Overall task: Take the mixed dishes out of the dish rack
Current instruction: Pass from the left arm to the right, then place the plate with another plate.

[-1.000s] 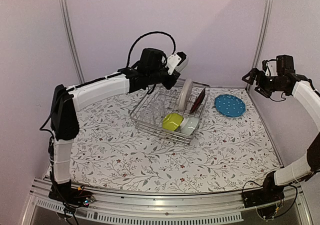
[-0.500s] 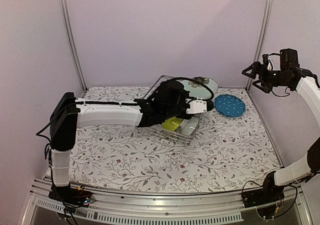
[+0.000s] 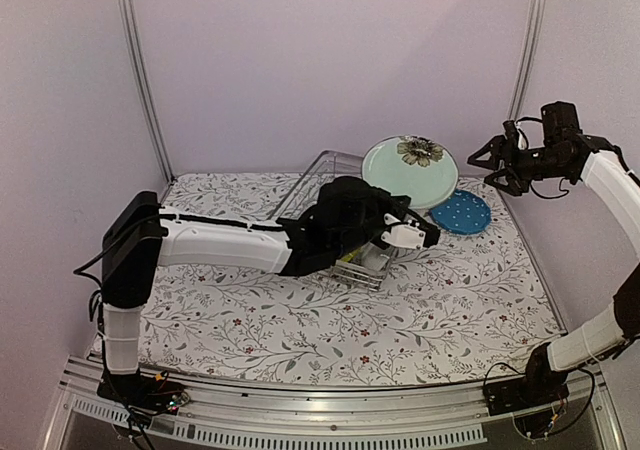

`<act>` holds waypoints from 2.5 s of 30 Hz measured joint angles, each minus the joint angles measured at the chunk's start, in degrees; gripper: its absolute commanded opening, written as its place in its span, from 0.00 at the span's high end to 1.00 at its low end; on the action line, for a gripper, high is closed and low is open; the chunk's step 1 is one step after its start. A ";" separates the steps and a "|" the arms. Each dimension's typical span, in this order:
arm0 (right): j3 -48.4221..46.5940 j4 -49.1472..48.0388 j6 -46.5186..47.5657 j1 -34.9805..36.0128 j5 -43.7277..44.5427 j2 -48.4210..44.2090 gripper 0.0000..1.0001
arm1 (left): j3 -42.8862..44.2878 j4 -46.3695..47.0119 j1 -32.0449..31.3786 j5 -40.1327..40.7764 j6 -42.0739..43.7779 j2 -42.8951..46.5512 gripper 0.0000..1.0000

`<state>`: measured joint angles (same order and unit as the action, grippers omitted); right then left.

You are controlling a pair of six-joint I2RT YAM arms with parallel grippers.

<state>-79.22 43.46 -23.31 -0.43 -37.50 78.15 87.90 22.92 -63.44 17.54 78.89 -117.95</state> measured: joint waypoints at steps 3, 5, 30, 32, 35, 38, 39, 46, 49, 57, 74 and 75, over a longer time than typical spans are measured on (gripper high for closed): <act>0.00 0.24 0.28 2.29 -0.15 0.39 0.30 | -0.31 1.46 -0.81 0.00 1.20 -0.61 1.00; 0.00 0.26 0.42 3.89 -0.33 1.16 0.36 | -0.42 1.68 -1.27 -0.09 1.68 -1.03 1.00; 1.51 -3.06 -3.21 8.09 -0.39 5.62 1.00 | -0.76 2.91 -1.70 -0.07 1.60 -1.99 0.97; 1.64 -3.50 -3.63 8.09 -0.66 5.62 1.00 | -0.76 3.08 -1.68 0.11 1.60 -2.10 0.84; 1.66 -3.69 -4.02 8.15 -0.66 5.60 1.00 | -0.87 3.63 -1.68 0.26 2.08 -2.10 0.62; 1.86 -3.78 -4.37 8.31 -0.31 5.60 1.00 | -0.90 4.61 -1.68 0.57 2.84 -2.10 0.54; 1.95 -3.87 -4.52 8.31 -0.33 5.60 1.00 | -0.90 4.79 -1.68 0.70 3.02 -2.10 0.52; 2.05 -4.09 -5.77 8.02 -0.22 5.60 1.00 | -0.92 6.16 -1.68 1.09 3.34 -2.10 0.42; 2.08 -4.24 -6.27 7.10 -0.35 5.60 1.00 | -1.20 7.26 -1.68 1.16 3.48 -2.05 0.40; 2.43 -5.42 -7.91 2.67 0.42 5.60 1.00 | -1.99 9.38 -1.66 1.22 3.45 -1.42 0.38; 6.56 -10.36 -10.34 -8.98 4.33 4.42 1.00 | -3.91 9.46 -1.01 2.51 -2.56 4.48 0.33; 7.48 -10.71 -10.34 -9.38 5.03 4.44 1.00 | -4.20 9.27 -0.83 2.49 -3.91 5.70 0.33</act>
<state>-71.75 32.75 -33.65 -9.80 -32.47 82.59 83.70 32.18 -64.27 20.03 74.98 -112.25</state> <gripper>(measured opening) 0.041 0.668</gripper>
